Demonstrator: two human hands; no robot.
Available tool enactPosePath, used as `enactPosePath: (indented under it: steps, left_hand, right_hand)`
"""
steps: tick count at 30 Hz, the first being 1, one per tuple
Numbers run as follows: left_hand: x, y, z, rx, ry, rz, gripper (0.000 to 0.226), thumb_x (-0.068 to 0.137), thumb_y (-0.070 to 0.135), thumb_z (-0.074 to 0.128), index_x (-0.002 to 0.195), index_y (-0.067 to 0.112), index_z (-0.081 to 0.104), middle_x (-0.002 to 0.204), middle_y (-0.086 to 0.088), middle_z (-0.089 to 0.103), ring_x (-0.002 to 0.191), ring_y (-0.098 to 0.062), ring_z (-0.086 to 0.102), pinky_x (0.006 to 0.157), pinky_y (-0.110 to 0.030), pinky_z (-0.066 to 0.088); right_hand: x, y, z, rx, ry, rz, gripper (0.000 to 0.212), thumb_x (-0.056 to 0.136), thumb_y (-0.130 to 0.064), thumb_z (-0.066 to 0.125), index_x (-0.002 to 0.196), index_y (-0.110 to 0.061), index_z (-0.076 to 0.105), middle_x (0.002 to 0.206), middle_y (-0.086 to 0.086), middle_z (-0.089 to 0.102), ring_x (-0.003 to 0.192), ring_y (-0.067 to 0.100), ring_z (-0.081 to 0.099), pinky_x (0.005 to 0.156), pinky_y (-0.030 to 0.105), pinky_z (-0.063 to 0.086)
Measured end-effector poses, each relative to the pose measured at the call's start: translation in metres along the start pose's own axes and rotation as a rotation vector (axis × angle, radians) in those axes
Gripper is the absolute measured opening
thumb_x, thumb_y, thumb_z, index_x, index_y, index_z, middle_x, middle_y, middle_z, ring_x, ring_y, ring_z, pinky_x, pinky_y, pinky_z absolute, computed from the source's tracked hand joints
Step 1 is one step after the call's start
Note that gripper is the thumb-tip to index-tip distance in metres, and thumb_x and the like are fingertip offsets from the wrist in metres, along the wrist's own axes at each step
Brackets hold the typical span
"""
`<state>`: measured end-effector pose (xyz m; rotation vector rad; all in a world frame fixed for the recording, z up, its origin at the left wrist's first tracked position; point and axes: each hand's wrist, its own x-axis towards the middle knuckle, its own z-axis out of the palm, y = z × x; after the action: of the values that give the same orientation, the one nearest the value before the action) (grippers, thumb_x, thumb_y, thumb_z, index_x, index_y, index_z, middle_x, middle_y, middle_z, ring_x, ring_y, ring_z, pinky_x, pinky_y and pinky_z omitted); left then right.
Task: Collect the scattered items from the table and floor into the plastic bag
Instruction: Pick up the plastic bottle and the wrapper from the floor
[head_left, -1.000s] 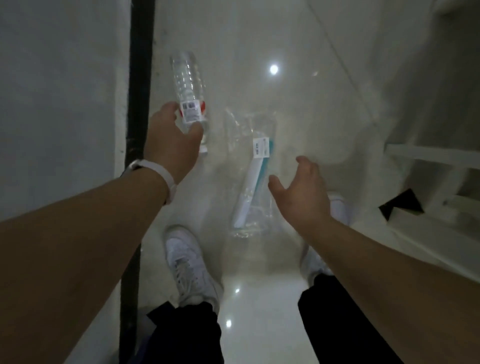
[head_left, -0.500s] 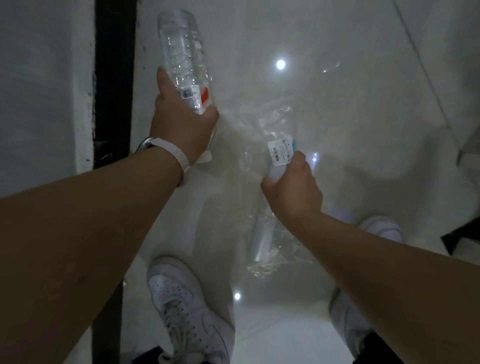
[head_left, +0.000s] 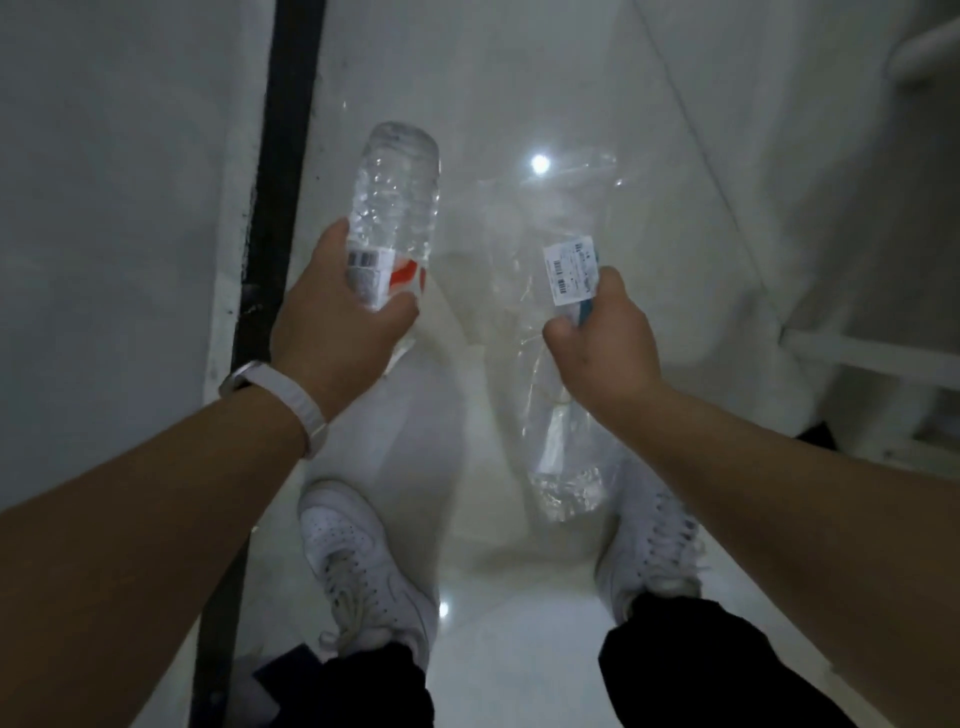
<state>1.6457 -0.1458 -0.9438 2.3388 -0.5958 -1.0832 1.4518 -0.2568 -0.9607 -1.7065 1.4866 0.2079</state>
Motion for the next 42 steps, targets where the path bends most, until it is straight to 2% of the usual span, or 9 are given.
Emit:
enactPosePath:
  steps: [8, 11, 15, 21, 23, 27, 33, 39, 42]
  left_hand:
    - [-0.095, 0.102, -0.055, -0.057, 0.007, 0.07, 0.054, 0.082, 0.023, 0.075, 0.118, 0.047, 0.043, 0.092, 0.025, 0.061, 0.074, 0.016, 0.06, 0.059, 0.0, 0.041]
    - [-0.133, 0.145, -0.078, -0.087, -0.001, 0.089, 0.06, 0.08, 0.029, 0.077, 0.129, 0.044, 0.046, 0.098, 0.023, 0.064, 0.078, 0.009, 0.064, 0.066, -0.012, 0.051]
    - [-0.183, 0.204, -0.114, -0.121, -0.01, 0.125, 0.058, 0.083, 0.029, 0.075, 0.12, 0.056, 0.039, 0.092, 0.033, 0.057, 0.078, 0.018, 0.059, 0.06, -0.007, 0.046]
    - [-0.259, 0.273, -0.175, -0.182, 0.039, 0.152, 0.056, 0.08, 0.031, 0.075, 0.127, 0.049, 0.048, 0.097, 0.025, 0.066, 0.077, 0.008, 0.063, 0.071, -0.026, 0.057]
    - [-0.285, 0.291, -0.193, -0.22, 0.034, 0.165, 0.054, 0.08, 0.031, 0.075, 0.118, 0.059, 0.047, 0.097, 0.025, 0.066, 0.078, 0.007, 0.064, 0.069, -0.025, 0.055]
    - [-0.335, 0.329, -0.23, -0.278, 0.017, 0.21, 0.048, 0.081, 0.03, 0.075, 0.106, 0.061, 0.048, 0.089, 0.033, 0.065, 0.076, 0.009, 0.064, 0.057, -0.009, 0.047]
    - [-0.387, 0.368, -0.279, -0.281, -0.046, 0.354, 0.051, 0.079, 0.029, 0.076, 0.121, 0.044, 0.051, 0.095, 0.024, 0.065, 0.078, 0.004, 0.065, 0.068, -0.028, 0.057]
    - [-0.428, 0.407, -0.301, -0.282, -0.152, 0.48, 0.052, 0.08, 0.025, 0.076, 0.108, 0.06, 0.051, 0.09, 0.035, 0.066, 0.076, 0.008, 0.066, 0.072, -0.029, 0.057]
    - [-0.457, 0.425, -0.292, -0.313, -0.231, 0.539, 0.055, 0.082, 0.02, 0.077, 0.121, 0.049, 0.052, 0.09, 0.029, 0.066, 0.077, 0.011, 0.065, 0.066, -0.016, 0.056]
  right_hand:
    - [-0.073, -0.06, -0.121, 0.089, 0.08, -0.02, 0.026, 0.089, -0.019, 0.054, 0.111, -0.021, 0.042, 0.099, -0.003, 0.058, 0.076, 0.017, 0.06, 0.067, 0.043, 0.057]
    - [-0.108, -0.09, -0.166, 0.101, 0.109, -0.032, 0.03, 0.088, -0.019, 0.054, 0.117, -0.019, 0.044, 0.101, -0.004, 0.058, 0.077, 0.019, 0.059, 0.068, 0.041, 0.055]
    - [-0.162, -0.128, -0.224, 0.11, 0.112, -0.042, 0.037, 0.09, -0.022, 0.051, 0.126, -0.02, 0.043, 0.102, -0.008, 0.053, 0.08, 0.016, 0.058, 0.069, 0.041, 0.056]
    - [-0.245, -0.174, -0.303, 0.137, 0.167, -0.078, 0.025, 0.09, -0.024, 0.049, 0.114, -0.024, 0.045, 0.091, -0.004, 0.059, 0.075, 0.017, 0.059, 0.067, 0.043, 0.055]
    - [-0.272, -0.187, -0.327, 0.12, 0.192, -0.088, 0.02, 0.089, -0.024, 0.05, 0.108, -0.025, 0.045, 0.085, -0.006, 0.057, 0.074, 0.019, 0.059, 0.067, 0.042, 0.054]
    - [-0.331, -0.208, -0.365, 0.096, 0.249, -0.076, 0.012, 0.089, -0.025, 0.051, 0.099, -0.026, 0.044, 0.081, -0.001, 0.059, 0.071, 0.024, 0.058, 0.066, 0.046, 0.053]
    - [-0.423, -0.227, -0.405, 0.135, 0.365, -0.031, 0.024, 0.089, -0.027, 0.051, 0.112, -0.025, 0.049, 0.089, -0.004, 0.062, 0.072, 0.017, 0.059, 0.059, 0.034, 0.048]
    - [-0.508, -0.224, -0.435, 0.193, 0.545, 0.033, 0.025, 0.088, -0.026, 0.055, 0.112, -0.024, 0.049, 0.093, -0.004, 0.063, 0.074, 0.018, 0.06, 0.065, 0.039, 0.053]
    - [-0.551, -0.211, -0.456, 0.194, 0.592, 0.066, 0.033, 0.089, -0.031, 0.057, 0.119, -0.022, 0.048, 0.098, -0.002, 0.064, 0.078, 0.02, 0.061, 0.067, 0.042, 0.055]
